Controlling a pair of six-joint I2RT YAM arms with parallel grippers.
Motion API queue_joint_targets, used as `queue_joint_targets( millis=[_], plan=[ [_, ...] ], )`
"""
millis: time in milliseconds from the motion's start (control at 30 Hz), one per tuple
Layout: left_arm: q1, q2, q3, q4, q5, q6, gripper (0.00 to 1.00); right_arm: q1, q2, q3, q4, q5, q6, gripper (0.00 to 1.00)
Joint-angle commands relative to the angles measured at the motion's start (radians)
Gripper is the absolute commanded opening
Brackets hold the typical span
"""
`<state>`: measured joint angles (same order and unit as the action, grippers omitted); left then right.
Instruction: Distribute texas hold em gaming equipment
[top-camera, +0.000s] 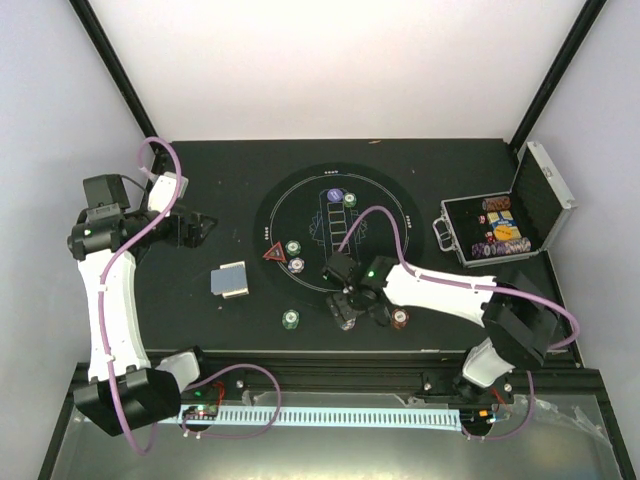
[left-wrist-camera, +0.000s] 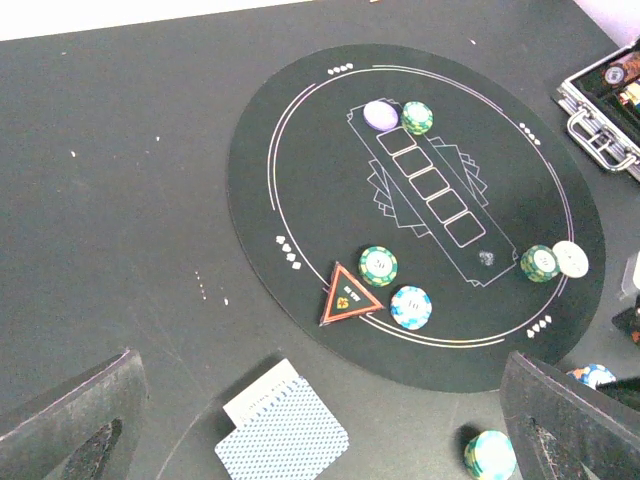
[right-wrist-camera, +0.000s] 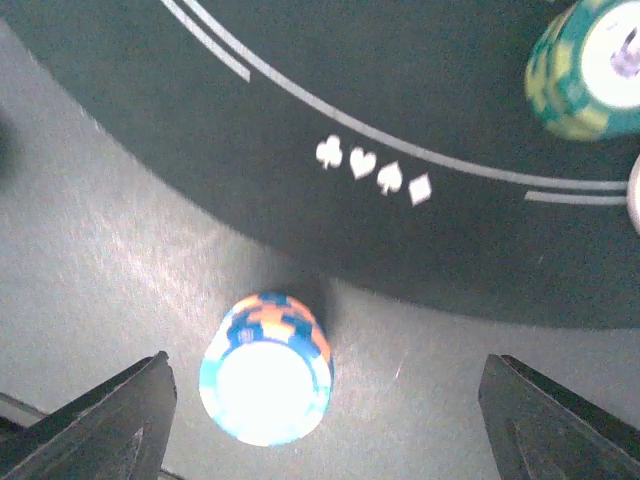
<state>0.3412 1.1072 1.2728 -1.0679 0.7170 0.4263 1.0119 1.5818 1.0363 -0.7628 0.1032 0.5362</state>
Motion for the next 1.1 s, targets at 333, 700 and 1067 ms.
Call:
queue_joint_targets(
  millis=[333, 700, 1067],
  plan=[
    [0.006, -0.027, 0.033, -0.012, 0.019, -0.001, 0.99, 0.058, 0.028, -0.059, 0.099, -0.054, 0.064, 0.77],
    [0.005, -0.017, 0.042, -0.009, 0.019, -0.003, 0.99, 0.058, 0.047, -0.068, 0.103, -0.028, 0.062, 0.51],
    [0.005, -0.017, 0.042, -0.009, 0.01, 0.002, 0.99, 0.059, 0.052, -0.078, 0.11, -0.041, 0.058, 0.58]
  ],
)
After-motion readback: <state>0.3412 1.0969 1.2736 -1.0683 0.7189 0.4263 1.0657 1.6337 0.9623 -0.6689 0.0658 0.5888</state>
